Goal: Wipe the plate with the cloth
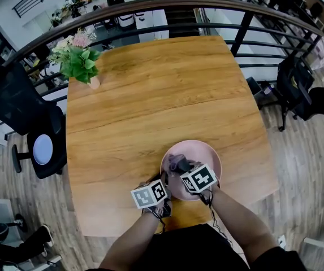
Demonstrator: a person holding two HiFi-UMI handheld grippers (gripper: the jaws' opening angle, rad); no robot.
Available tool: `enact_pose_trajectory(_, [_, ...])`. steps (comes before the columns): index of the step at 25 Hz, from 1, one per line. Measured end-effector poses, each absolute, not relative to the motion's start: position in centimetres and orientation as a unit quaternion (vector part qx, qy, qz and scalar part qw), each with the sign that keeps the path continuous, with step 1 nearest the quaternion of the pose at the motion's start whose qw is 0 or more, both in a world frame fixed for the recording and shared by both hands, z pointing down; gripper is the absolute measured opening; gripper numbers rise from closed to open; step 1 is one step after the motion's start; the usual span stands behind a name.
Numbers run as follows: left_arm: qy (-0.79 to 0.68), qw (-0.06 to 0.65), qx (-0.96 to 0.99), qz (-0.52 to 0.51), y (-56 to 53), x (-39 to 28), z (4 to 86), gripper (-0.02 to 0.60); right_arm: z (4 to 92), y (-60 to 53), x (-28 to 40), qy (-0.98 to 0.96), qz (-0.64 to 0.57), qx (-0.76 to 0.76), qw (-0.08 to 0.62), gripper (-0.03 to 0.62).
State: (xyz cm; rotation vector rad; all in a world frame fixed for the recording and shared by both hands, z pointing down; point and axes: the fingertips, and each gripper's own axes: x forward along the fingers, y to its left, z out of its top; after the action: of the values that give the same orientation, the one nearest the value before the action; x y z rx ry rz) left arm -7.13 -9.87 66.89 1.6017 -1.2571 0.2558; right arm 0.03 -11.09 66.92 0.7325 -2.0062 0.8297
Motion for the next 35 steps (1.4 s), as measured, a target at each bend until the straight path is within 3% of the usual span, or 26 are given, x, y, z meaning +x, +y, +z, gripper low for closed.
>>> enact_pose_trajectory(16, [-0.522,0.52,0.668,0.105,-9.8,-7.3,67.0,0.031,67.1,-15.1,5.7,-0.774,0.331,0.353,0.408,0.072])
enact_pose_trajectory(27, [-0.522,0.52,0.668,0.105,-9.9,-7.3,67.0,0.031,67.2,-16.9,9.2,-0.75,0.261,0.384,0.471,0.072])
enact_pose_trajectory(35, [-0.524,0.518,0.668,0.105,-9.9,-7.3,67.1,0.031,66.6,-17.3,10.3,-0.746,0.245,0.425,0.451,0.072])
